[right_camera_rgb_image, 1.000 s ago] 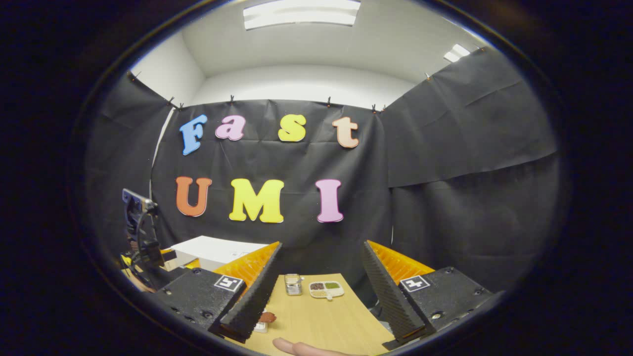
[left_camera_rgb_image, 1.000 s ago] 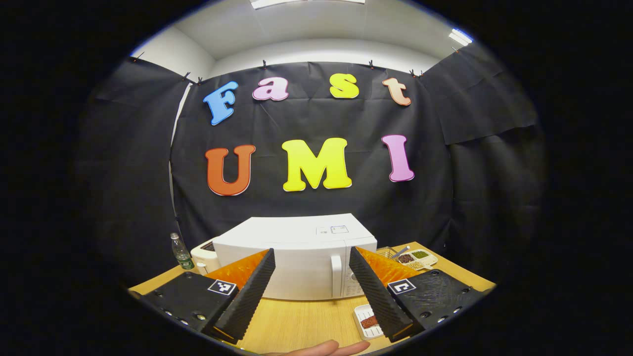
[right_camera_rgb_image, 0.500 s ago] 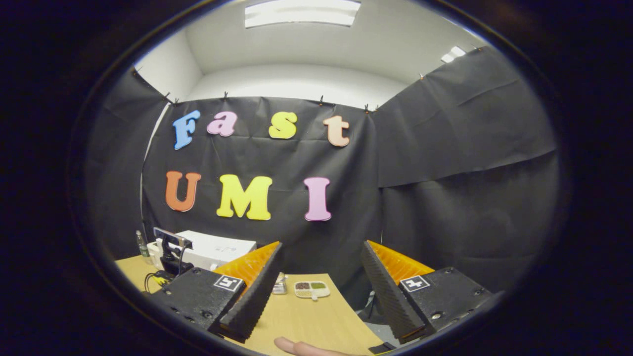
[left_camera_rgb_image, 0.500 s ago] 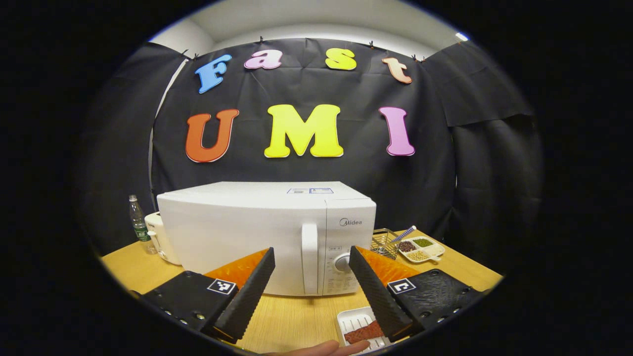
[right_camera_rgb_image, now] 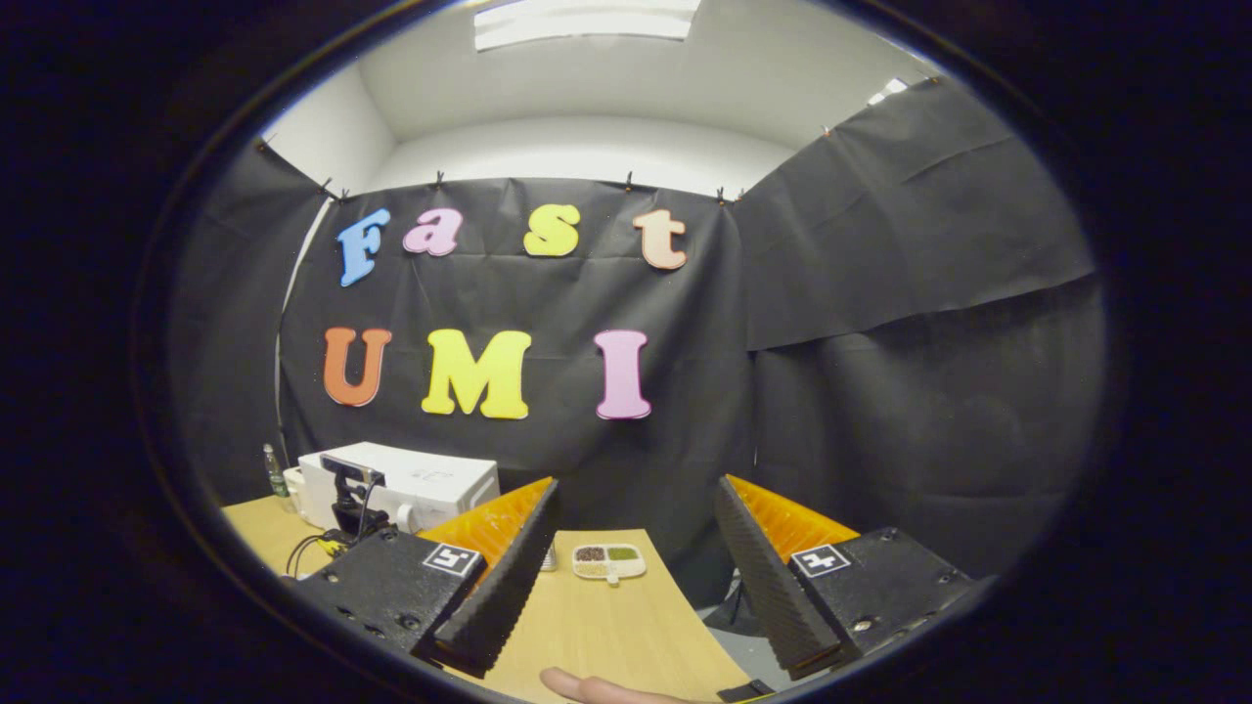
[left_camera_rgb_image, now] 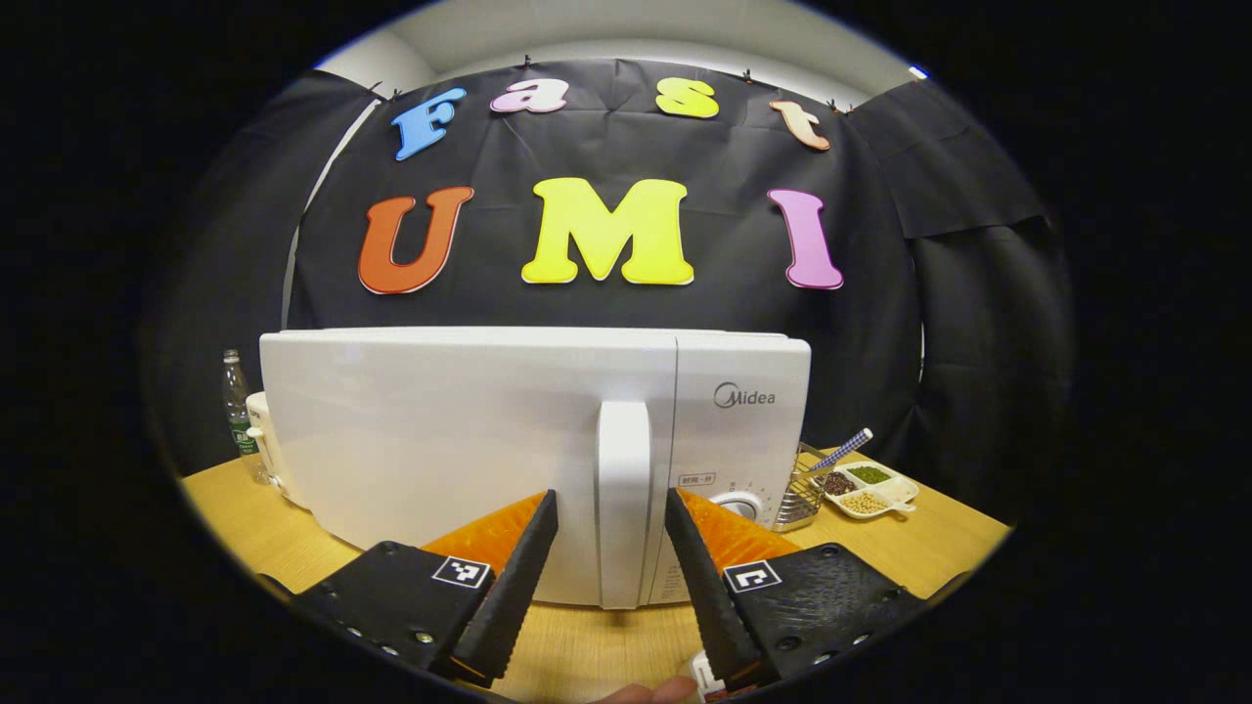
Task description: Open the microwave oven with the left hand, put the food in, and close the microwave oven.
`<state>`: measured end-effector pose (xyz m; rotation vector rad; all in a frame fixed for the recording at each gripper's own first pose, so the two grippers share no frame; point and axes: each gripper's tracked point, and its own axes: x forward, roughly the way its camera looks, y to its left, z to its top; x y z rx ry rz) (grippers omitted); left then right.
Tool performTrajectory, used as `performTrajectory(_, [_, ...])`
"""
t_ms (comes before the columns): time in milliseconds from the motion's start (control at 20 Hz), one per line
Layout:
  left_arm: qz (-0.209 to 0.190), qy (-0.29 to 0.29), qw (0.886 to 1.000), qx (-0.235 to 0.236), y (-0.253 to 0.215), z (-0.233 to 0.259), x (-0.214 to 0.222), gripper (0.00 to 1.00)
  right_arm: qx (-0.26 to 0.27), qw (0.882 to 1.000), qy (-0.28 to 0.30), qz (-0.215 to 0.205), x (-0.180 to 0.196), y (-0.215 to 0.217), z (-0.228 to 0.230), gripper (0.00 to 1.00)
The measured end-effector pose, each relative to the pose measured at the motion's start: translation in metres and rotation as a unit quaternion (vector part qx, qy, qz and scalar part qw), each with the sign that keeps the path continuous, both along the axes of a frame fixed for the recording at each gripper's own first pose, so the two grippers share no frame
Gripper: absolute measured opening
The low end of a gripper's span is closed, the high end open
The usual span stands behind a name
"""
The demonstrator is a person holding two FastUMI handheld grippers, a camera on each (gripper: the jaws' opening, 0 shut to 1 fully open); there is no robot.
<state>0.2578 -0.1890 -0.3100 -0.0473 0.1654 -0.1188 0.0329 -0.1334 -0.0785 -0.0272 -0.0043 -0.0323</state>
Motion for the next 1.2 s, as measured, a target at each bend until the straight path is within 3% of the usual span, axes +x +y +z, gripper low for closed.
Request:
performTrajectory(50, [-0.001, -0.008, 1.0, 0.003, -0.001, 0.0, 0.003, 0.71, 0.002, 1.0, 0.001, 0.001, 0.001, -0.002, -0.003, 0.94])
performTrajectory(250, [0.002, -0.026, 1.0, -0.006, -0.006, 0.005, 0.004, 0.56, 0.001, 1.0, 0.008, 0.004, 0.003, -0.004, -0.012, 0.94])
performTrajectory(300, [0.004, -0.025, 1.0, -0.01, -0.008, 0.001, 0.008, 0.38, 0.003, 1.0, 0.012, 0.005, 0.004, -0.004, -0.014, 0.94])
performTrajectory(350, [0.001, -0.015, 1.0, -0.008, -0.006, 0.001, 0.004, 0.25, 0.005, 1.0, 0.016, 0.007, 0.003, -0.004, -0.017, 1.0])
performTrajectory(400, [0.0, 0.01, 1.0, -0.009, -0.008, -0.007, 0.004, 0.26, 0.006, 1.0, 0.021, 0.008, 0.002, -0.005, -0.019, 1.0])
performTrajectory(500, [0.001, 0.021, 1.0, 0.004, -0.006, -0.005, 0.002, 0.13, 0.007, 1.0, 0.025, 0.007, -0.001, -0.009, -0.022, 1.0])
performTrajectory(550, [-0.001, 0.029, 1.0, 0.008, -0.006, -0.006, 0.001, 0.13, 0.006, 1.0, 0.025, 0.004, -0.002, -0.011, -0.021, 1.0])
performTrajectory(600, [-0.004, 0.031, 1.0, 0.005, -0.005, -0.005, 0.0, 0.13, 0.004, 1.0, 0.025, 0.0, -0.003, -0.015, -0.022, 0.94])
performTrajectory(650, [-0.007, 0.037, 0.999, 0.003, -0.006, -0.006, -0.001, 0.13, 0.002, 1.0, 0.026, -0.004, -0.005, -0.017, -0.022, 1.0])
performTrajectory(700, [-0.009, 0.038, 0.999, -0.002, -0.006, -0.006, -0.001, 0.13, 0.001, 1.0, 0.027, -0.004, -0.006, -0.018, -0.023, 1.0])
performTrajectory(750, [-0.012, 0.04, 0.999, -0.002, -0.007, -0.007, -0.002, 0.13, -0.001, 1.0, 0.029, 0.0, -0.008, -0.017, -0.024, 0.94])
performTrajectory(800, [-0.014, 0.042, 0.999, -0.002, -0.006, -0.006, -0.002, 0.13, -0.001, 0.999, 0.032, 0.003, -0.009, -0.016, -0.026, 0.94])
performTrajectory(850, [-0.018, 0.045, 0.999, -0.003, -0.006, -0.007, -0.003, 0.13, -0.002, 0.999, 0.033, 0.006, -0.011, -0.016, -0.026, 1.0])
performTrajectory(900, [-0.02, 0.048, 0.999, -0.005, -0.006, -0.007, -0.005, 0.13, -0.005, 0.999, 0.033, 0.008, -0.013, -0.015, -0.027, 0.94])
performTrajectory(950, [-0.021, 0.051, 0.998, -0.006, -0.007, -0.007, -0.006, 0.13, -0.008, 0.999, 0.033, 0.01, -0.014, -0.016, -0.027, 0.94])
performTrajectory(1000, [-0.02, 0.053, 0.998, -0.006, -0.006, -0.007, -0.008, 0.13, -0.011, 0.999, 0.032, 0.01, -0.014, -0.016, -0.027, 1.0])
performTrajectory(1050, [-0.021, 0.053, 0.998, -0.006, -0.006, -0.007, -0.008, 0.13, -0.015, 0.999, 0.031, 0.011, -0.013, -0.017, -0.026, 0.94])
performTrajectory(1200, [-0.029, 0.066, 0.997, 0.002, -0.004, -0.008, -0.021, 0.12, -0.023, 0.999, 0.031, 0.016, -0.014, -0.012, -0.028, 0.94])
